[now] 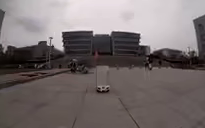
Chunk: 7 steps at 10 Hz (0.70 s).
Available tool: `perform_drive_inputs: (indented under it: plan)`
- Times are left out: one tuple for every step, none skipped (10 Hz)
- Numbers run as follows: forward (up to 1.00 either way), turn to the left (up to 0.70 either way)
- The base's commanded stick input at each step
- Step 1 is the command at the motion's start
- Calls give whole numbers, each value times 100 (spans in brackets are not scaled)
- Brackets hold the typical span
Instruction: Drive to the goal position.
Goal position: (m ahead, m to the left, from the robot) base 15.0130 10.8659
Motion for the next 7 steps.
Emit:
perform_drive_inputs:
  plan:
    - [100, 0]
    - [100, 0]
    - [100, 0]
    - [100, 0]
    - [100, 0]
    - [100, 0]
    - [100, 0]
